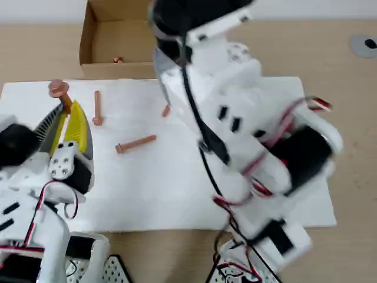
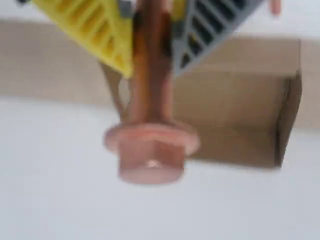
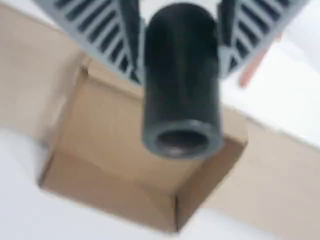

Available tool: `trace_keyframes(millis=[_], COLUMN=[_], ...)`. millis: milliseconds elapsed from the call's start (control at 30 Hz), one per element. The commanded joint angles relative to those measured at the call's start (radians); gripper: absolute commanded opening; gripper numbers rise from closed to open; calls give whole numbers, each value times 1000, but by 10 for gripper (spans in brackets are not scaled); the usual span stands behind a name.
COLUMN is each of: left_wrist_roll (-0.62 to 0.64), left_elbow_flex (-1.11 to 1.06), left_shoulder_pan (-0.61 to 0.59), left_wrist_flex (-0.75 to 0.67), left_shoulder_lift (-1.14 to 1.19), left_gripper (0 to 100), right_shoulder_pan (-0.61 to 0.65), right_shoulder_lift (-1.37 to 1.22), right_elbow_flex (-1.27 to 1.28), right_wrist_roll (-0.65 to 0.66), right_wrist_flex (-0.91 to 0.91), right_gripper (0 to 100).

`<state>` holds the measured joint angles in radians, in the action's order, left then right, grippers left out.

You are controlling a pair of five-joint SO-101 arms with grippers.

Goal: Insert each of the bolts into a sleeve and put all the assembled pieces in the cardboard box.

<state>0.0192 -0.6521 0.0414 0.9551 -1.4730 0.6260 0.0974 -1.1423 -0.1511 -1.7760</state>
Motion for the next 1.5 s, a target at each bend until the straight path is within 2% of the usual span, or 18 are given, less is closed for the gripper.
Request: trace_keyframes(millis=[0,167,333,533,633,800,933,1033,1133,1367,1467], left_wrist_roll=[0,2,43,180,189,187,183,92,34,32,38], left_elbow_flex=[28,35,35,35,28,23,-26,-63,-94,-58,-15], left_shoulder_pan=[11,15,17,17,17,89,219,273,278,278,281], left_wrist_flex=[-35,-37,-141,-264,-295,-288,-295,-298,-298,-282,-206], left_shoulder_lift=[-12,-13,-15,-7,-5,-5,-13,-15,-16,-16,-16], left_gripper=[5,5,5,5,5,5,6,6,6,5,5], right_shoulder_pan=[13,8,8,13,13,39,183,275,295,292,292], right_shoulder_lift=[240,503,719,928,1010,1113,1165,1190,1201,1201,1201], right_elbow_flex=[311,736,1170,1702,1870,2074,2215,2278,2288,2293,2290], right_wrist_roll=[8,8,12,12,12,12,12,12,12,14,15], right_wrist_flex=[-12,21,155,506,686,942,1108,1203,1234,1269,1280], right_gripper=[9,9,9,9,9,9,9,9,9,9,9])
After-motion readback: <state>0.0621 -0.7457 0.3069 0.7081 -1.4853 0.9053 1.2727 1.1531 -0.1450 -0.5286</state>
